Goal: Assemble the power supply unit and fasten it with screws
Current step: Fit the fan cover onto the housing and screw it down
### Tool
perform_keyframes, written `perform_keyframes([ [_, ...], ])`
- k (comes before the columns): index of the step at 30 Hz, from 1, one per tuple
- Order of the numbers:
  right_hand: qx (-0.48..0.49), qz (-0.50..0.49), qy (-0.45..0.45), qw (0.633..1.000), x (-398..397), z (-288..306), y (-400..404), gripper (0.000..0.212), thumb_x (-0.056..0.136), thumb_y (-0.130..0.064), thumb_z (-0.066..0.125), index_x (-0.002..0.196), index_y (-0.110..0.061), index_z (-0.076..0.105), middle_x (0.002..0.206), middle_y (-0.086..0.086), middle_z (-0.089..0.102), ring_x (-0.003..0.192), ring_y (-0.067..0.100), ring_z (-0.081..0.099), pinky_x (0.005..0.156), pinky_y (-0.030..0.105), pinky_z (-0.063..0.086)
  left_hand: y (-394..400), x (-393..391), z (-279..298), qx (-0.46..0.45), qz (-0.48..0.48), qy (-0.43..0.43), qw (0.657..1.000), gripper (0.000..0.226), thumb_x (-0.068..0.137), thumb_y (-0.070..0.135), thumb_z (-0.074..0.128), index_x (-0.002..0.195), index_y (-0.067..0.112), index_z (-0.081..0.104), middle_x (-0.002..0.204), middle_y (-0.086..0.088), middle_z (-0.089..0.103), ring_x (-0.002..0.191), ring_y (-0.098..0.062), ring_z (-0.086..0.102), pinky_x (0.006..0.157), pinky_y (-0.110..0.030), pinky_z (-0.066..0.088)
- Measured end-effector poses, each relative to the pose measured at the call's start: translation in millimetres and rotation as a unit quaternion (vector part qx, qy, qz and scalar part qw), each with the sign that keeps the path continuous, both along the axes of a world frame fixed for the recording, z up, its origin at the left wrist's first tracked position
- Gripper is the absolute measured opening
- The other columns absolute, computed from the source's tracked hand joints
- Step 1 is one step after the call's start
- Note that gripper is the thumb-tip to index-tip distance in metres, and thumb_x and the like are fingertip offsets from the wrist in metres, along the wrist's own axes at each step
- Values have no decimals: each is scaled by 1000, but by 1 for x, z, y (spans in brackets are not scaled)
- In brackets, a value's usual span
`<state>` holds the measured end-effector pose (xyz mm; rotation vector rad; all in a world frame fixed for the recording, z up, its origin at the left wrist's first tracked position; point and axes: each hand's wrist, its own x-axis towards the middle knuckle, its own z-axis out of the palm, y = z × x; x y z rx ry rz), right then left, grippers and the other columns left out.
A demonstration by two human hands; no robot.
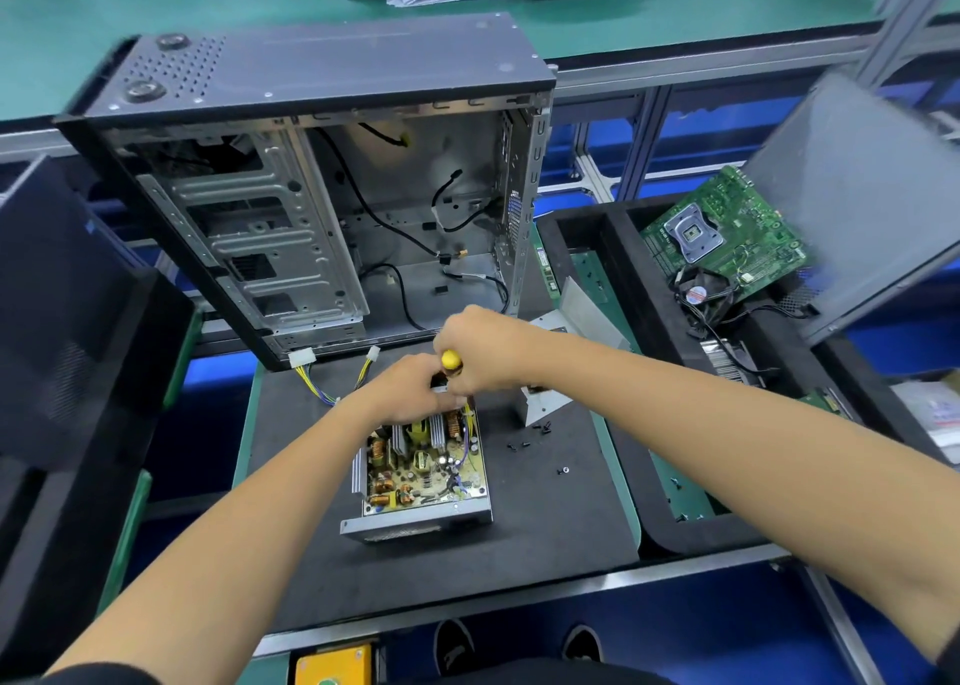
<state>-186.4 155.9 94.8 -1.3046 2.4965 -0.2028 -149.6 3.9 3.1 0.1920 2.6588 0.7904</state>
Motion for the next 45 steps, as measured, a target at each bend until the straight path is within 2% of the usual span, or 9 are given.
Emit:
perform_keyframes([
  [3,-97,-59,-53,992,-8,11,6,28,78,-22,70,66,0,57,61,8,47,57,17,38,53,30,35,0,2,0,13,6,0,1000,9,88,32,68,89,33,59,90,9,58,92,-18,55,75,-31,38],
  [6,-185,-153,-90,967,-15,20,13,37,84,-28,64,60,-14,40,53,-1,41,46,10,34,47,25,30,1,1,2,23,7,1,1000,10,87,29,70,87,31,60,96,8,63,96,-15,57,81,-33,42],
  [10,-210,-206,-93,951,-21,24,19,36,87,-22,55,62,-16,29,54,-1,32,50,18,27,52,32,28,4,1,1,28,33,40,998,8,86,20,71,87,22,63,91,9,64,92,-14,57,79,-29,40],
  [16,-179,-230,-92,952,-24,16,20,10,95,-16,45,88,-9,42,68,-4,42,57,16,38,50,29,27,3,-5,4,47,88,66,993,12,88,22,66,97,14,66,98,4,65,91,-15,58,76,-29,42],
  [20,-171,-253,-76,949,-28,14,14,20,93,-14,48,75,-12,38,65,-2,43,54,14,35,48,28,24,0,-6,7,55,76,38,995,15,89,22,63,100,13,67,105,1,66,97,-17,60,87,-34,47],
  [29,-68,-267,-70,959,-25,4,7,32,85,-7,48,62,-12,28,61,3,35,53,18,28,47,30,21,-2,-8,3,66,61,52,995,11,89,17,59,98,16,67,104,2,66,97,-16,59,82,-30,44],
  [35,23,-280,-57,958,-36,-9,26,23,87,-9,47,66,-9,37,69,7,46,66,27,42,52,30,31,11,-12,5,80,88,58,991,18,91,33,62,90,16,65,91,2,64,76,-13,59,64,-26,41],
  [39,37,-283,-58,957,-47,-16,49,23,87,-10,49,66,-11,38,69,6,47,66,26,45,48,29,30,43,-27,24,42,73,172,982,10,88,23,63,92,13,65,93,-1,61,91,-19,52,82,-33,43],
  [45,17,-281,-74,957,-63,-15,94,21,82,-7,51,64,-10,40,67,6,49,60,25,45,47,28,31,108,-56,31,-185,-58,119,974,34,83,39,64,96,9,56,98,-8,57,96,-29,56,73,-35,41],
])
